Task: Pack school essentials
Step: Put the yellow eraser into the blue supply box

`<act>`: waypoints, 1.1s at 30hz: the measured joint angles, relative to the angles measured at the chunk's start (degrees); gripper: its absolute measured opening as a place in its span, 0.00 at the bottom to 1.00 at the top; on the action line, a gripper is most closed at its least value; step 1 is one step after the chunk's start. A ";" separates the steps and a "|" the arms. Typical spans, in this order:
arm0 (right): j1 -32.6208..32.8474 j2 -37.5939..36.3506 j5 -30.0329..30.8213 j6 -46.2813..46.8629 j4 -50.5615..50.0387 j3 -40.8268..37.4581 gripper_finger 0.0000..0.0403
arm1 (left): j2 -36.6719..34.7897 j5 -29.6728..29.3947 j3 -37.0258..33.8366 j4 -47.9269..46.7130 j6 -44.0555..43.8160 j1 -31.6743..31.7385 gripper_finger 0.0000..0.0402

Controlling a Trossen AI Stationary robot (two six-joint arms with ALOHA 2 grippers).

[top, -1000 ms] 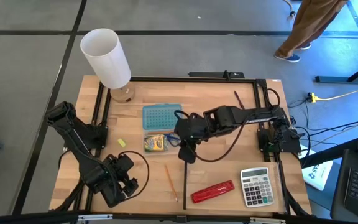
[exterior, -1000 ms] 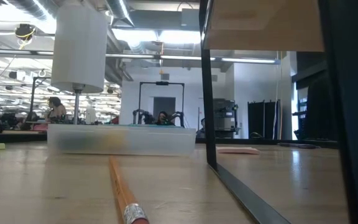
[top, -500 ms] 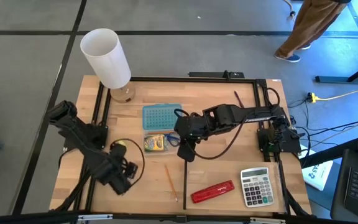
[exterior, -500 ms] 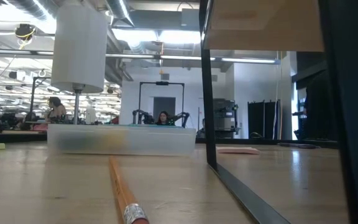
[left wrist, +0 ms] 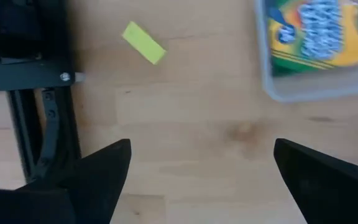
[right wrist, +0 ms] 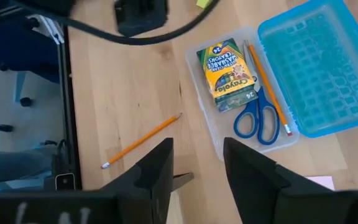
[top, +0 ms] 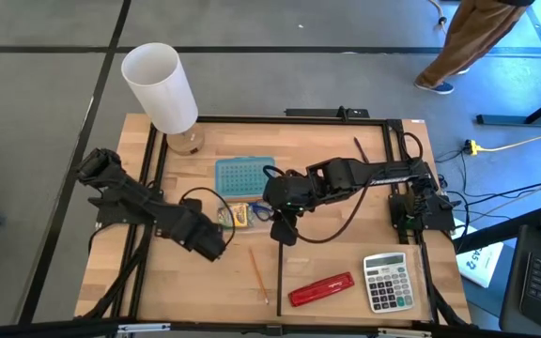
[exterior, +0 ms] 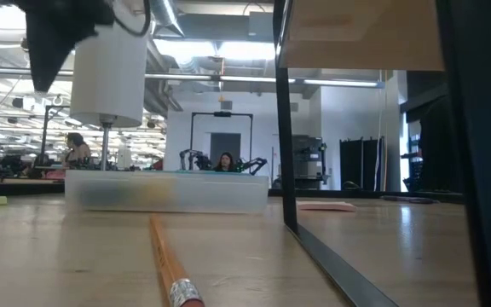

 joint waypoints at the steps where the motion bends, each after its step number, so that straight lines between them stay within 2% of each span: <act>1: -0.08 0.01 0.00 0.01 -0.01 0.00 0.35 | 0.00 1.06 -0.62 -0.03 -0.02 0.68 0.97; 4: -0.37 0.01 0.02 -1.94 -0.02 0.00 0.35 | -0.45 4.32 -2.02 0.09 1.17 2.67 0.97; 9: -0.37 0.03 0.03 -6.71 -0.04 0.00 0.35 | -3.87 5.10 -5.65 4.23 0.48 6.61 0.97; 14: -0.37 0.03 -0.08 -12.68 -0.04 0.00 0.35 | -7.59 4.87 -11.20 9.77 -7.30 9.38 0.97; 20: -0.40 0.03 -0.42 -22.43 0.87 -0.04 0.35 | -8.37 4.28 -15.65 13.81 -17.66 9.94 0.97; 28: -0.76 0.03 -0.42 -29.47 11.94 -1.23 0.35 | -8.37 3.77 -19.97 17.54 -23.85 10.15 0.97; 33: -0.76 0.09 -0.42 -32.44 13.67 -1.38 0.35 | -8.37 3.68 -22.54 18.37 -23.97 11.70 0.97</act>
